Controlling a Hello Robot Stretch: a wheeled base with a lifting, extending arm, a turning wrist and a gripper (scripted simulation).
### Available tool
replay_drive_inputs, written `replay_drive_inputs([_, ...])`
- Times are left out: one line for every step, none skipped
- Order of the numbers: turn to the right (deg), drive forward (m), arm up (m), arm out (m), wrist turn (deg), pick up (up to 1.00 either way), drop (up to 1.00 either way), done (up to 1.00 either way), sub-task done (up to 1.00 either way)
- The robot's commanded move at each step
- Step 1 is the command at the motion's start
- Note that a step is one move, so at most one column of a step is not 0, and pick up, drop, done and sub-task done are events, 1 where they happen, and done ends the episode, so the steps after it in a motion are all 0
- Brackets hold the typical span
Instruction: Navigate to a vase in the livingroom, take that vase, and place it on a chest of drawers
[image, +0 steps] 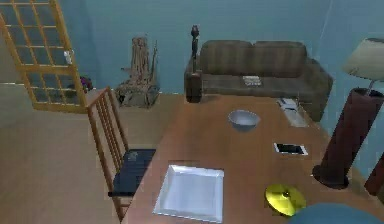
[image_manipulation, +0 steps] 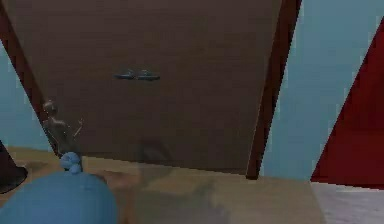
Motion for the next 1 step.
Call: replay_drive_inputs([-45.0,0.00,0.00,0.00,0.0,0.00,0.00,0.00,0.00])
